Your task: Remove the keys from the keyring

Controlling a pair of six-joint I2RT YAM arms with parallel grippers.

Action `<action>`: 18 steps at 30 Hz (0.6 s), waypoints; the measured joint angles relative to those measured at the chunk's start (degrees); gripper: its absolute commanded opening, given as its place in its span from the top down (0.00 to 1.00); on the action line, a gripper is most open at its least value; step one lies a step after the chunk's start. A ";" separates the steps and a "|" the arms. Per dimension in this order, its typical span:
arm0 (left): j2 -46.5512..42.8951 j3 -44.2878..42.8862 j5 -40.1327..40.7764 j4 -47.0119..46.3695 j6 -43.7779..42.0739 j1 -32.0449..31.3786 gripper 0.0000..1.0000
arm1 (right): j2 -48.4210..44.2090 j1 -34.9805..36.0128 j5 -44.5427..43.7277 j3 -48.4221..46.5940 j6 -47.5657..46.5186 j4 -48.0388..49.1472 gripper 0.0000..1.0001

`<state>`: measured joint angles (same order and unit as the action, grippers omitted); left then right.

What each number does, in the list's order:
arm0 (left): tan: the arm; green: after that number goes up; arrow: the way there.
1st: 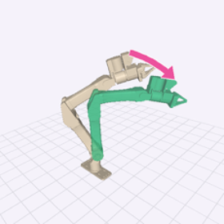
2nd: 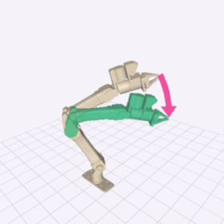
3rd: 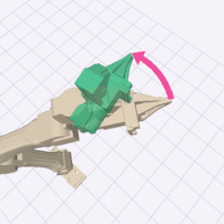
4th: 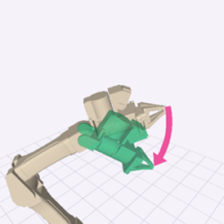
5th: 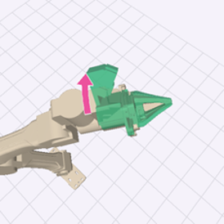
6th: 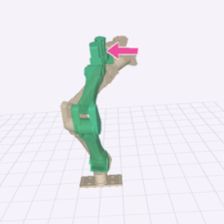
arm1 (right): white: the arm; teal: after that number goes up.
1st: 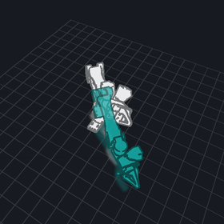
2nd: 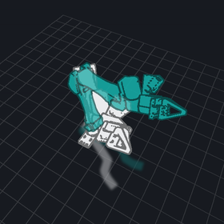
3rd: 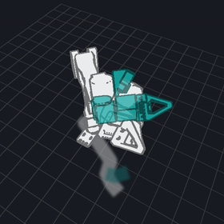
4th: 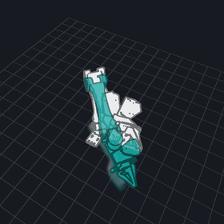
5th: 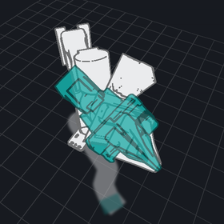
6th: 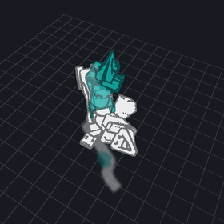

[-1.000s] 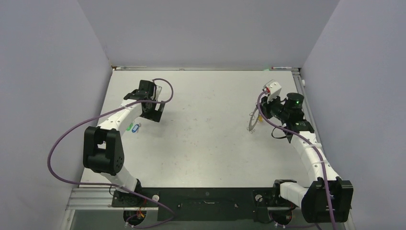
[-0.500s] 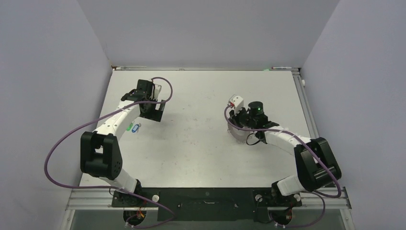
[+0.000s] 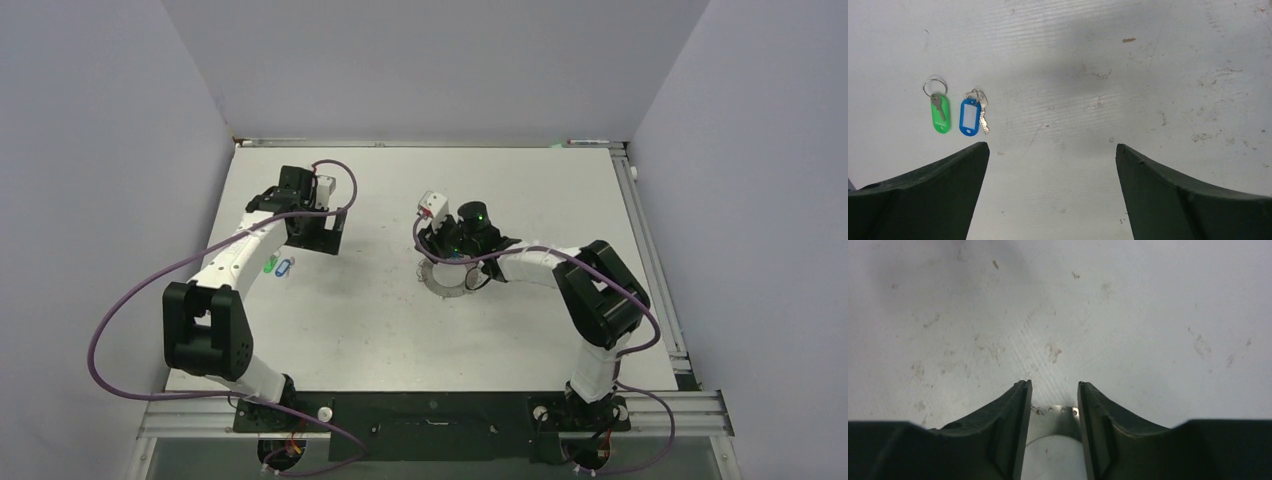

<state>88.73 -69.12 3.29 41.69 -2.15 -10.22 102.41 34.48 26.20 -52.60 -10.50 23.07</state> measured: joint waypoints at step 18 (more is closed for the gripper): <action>-0.48 -14.64 -14.05 7.34 -0.55 5.09 0.04 | -6.60 -8.09 2.51 -19.26 -0.13 -22.05 0.10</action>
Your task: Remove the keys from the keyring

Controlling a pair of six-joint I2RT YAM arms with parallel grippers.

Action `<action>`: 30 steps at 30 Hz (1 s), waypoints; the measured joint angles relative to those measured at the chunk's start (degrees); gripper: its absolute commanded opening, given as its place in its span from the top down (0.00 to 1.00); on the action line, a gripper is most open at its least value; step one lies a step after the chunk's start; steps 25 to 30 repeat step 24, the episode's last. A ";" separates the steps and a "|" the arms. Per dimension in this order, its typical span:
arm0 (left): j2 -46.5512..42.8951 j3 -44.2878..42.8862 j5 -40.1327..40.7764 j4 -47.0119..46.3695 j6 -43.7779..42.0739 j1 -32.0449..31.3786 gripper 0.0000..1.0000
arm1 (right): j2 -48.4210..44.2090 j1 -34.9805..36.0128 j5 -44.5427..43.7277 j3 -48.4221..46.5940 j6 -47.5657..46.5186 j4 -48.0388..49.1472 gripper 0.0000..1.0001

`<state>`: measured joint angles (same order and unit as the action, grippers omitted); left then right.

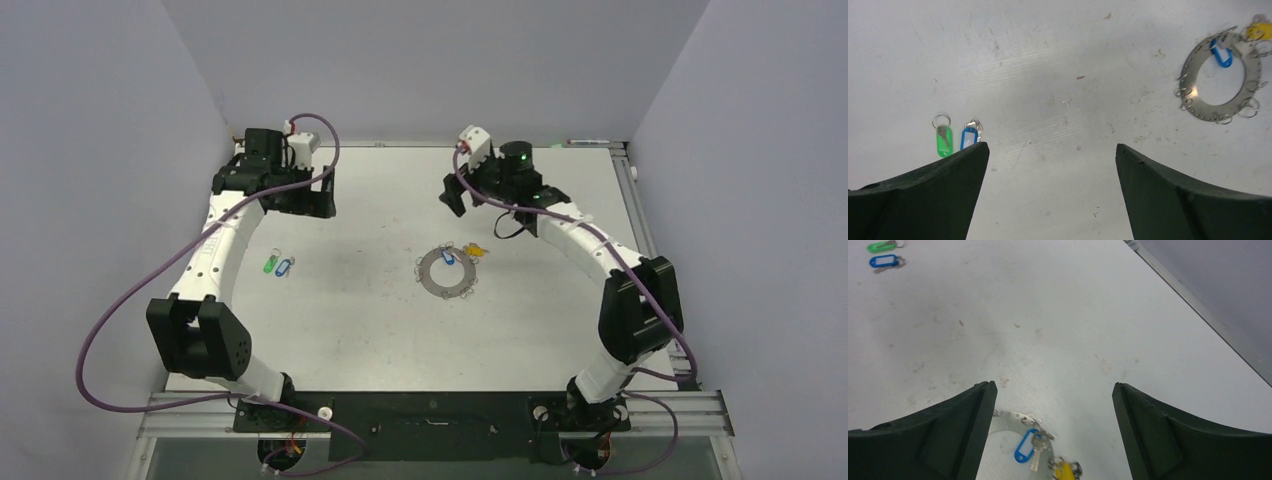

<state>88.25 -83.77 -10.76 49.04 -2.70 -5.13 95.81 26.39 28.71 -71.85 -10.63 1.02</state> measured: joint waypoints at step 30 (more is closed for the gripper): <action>1.79 7.26 -3.87 -2.32 -1.18 17.68 0.04 | -12.41 -38.53 2.38 15.61 0.72 -16.81 0.10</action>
